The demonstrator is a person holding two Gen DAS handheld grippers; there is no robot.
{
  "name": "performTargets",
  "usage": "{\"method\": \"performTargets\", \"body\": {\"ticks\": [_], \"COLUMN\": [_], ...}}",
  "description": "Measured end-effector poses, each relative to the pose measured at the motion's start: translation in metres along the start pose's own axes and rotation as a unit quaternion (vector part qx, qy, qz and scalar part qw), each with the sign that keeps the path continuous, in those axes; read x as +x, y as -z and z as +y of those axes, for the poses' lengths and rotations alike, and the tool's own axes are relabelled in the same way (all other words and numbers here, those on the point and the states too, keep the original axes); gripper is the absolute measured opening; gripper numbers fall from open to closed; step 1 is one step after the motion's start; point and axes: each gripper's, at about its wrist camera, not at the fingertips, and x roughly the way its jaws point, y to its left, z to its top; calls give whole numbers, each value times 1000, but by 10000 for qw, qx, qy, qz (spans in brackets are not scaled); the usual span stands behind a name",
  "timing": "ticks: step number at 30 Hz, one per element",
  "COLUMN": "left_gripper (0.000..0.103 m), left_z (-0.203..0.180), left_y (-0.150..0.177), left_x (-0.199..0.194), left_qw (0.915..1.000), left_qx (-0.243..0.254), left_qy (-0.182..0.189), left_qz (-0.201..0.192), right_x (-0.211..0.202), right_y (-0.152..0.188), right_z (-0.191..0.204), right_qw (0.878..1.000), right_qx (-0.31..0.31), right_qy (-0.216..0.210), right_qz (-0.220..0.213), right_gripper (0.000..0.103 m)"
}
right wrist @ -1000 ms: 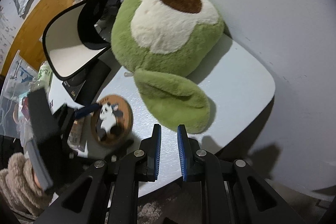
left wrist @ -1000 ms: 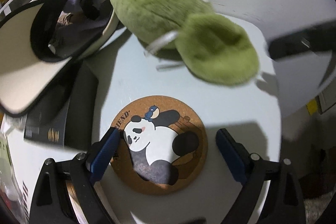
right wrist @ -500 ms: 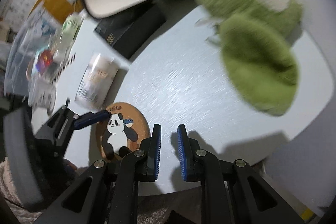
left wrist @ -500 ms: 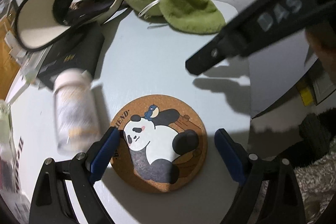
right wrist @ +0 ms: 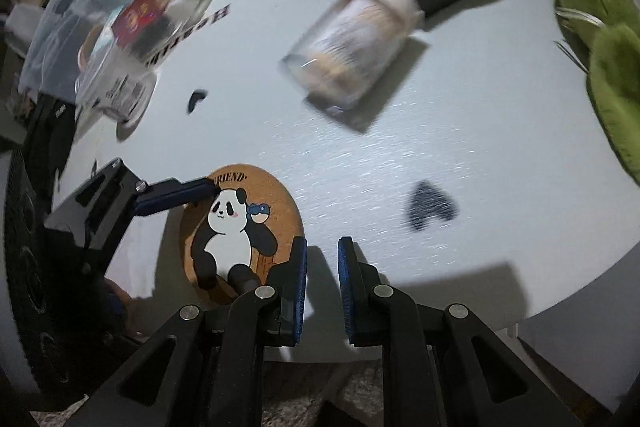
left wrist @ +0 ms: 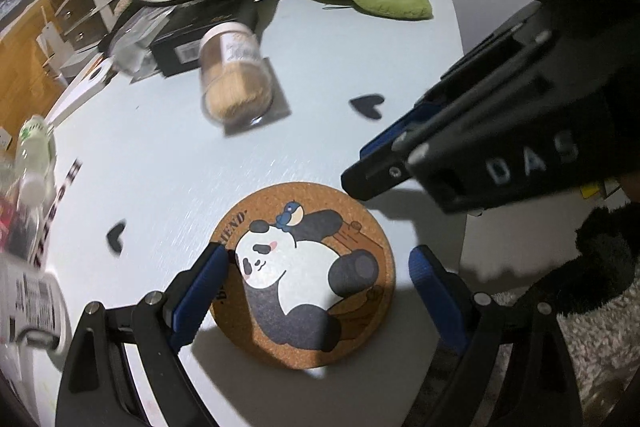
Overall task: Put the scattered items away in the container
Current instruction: 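Hold the panda coaster with the left tool while the right tool reaches its edge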
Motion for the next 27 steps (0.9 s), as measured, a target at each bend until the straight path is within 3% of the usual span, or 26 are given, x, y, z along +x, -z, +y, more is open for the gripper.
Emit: {"method": "performTargets", "body": {"ticks": [3, 7, 12, 13, 14, 16, 23, 27], "left_gripper": [93, 93, 93, 93, 93, 93, 93, 93], "left_z": [19, 54, 92, 98, 101, 106, 105, 104], "left_y": [9, 20, 32, 35, 36, 38, 32, 28], "left_x": [-13, -37, -46, -44, -43, -40, -26, -16], "left_qw": [9990, 9942, 9880, 9868, 9862, 9855, 9874, 9880], "left_qx": [-440, -981, -1386, -1451, -1490, -1546, -1385, -1316], "left_qy": [74, -90, -497, -573, -596, -600, -721, -785], "left_qz": [-74, -434, -461, -424, -398, -355, -262, -170], "right_x": [-9, -23, -32, -33, -34, -37, -37, -29], "right_y": [11, 32, 68, 72, 77, 85, 99, 103], "right_z": [-5, -16, -27, -27, -25, -23, -13, -14], "right_qw": [9981, 9879, 9611, 9568, 9525, 9453, 9364, 9355], "right_qx": [544, 1385, 2453, 2589, 2720, 2912, 3149, 3215], "right_qy": [9, -76, -485, -532, -572, -688, -1030, -991], "right_qz": [-279, -696, -1173, -1215, -1248, -1296, -1158, -1075], "right_gripper": [16, 16, 17, 27, 56, 81, 81, 80]}}
